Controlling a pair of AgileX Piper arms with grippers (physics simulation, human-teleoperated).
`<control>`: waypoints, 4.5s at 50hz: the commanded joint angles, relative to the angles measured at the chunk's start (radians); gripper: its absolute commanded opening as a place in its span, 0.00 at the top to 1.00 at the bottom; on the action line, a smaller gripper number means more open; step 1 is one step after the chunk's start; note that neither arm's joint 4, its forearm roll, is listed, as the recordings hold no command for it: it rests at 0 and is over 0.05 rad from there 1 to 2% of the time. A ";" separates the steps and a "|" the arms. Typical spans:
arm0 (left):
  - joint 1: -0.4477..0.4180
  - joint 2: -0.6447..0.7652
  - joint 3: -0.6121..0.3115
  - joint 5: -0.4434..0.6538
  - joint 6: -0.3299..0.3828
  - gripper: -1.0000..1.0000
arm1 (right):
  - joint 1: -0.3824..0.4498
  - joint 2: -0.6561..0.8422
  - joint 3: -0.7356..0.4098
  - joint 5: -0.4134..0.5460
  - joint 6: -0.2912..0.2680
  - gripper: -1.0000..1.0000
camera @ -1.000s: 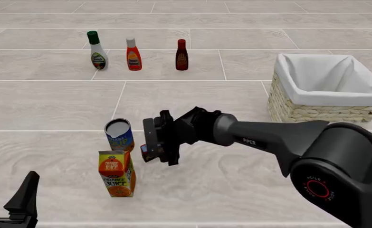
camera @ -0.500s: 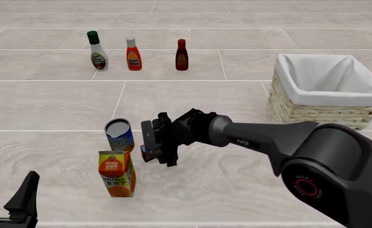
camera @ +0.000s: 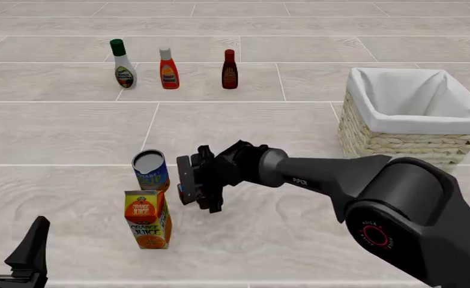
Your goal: Pick the chocolate pudding and place it in the basket.
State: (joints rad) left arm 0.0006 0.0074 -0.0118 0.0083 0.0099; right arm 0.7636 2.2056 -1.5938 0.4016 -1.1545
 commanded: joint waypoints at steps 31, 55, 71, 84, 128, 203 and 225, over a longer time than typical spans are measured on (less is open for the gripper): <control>0.001 -0.002 0.003 -0.002 -0.002 0.00 | -0.004 -0.016 0.047 -0.026 -0.011 1.00; 0.000 -0.002 0.003 -0.002 -0.001 0.00 | -0.024 -0.212 0.230 -0.060 -0.038 1.00; 0.000 -0.002 0.003 -0.002 -0.001 0.00 | -0.047 -0.380 0.376 -0.078 -0.053 1.00; 0.000 -0.002 0.003 -0.003 -0.002 0.00 | -0.070 -0.487 0.461 -0.082 -0.024 1.00; 0.000 -0.002 0.003 -0.002 -0.001 0.00 | -0.210 -0.811 0.502 -0.121 0.283 1.00; 0.000 -0.002 0.003 -0.002 -0.001 0.00 | -0.486 -0.921 0.276 -0.114 0.523 1.00; 0.000 -0.002 0.003 -0.002 -0.002 0.00 | -0.600 -0.888 0.214 -0.120 0.568 1.00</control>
State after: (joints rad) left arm 0.0005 0.0074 -0.0118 0.0083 0.0099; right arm 0.2143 1.3096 -1.3541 0.2841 -0.6198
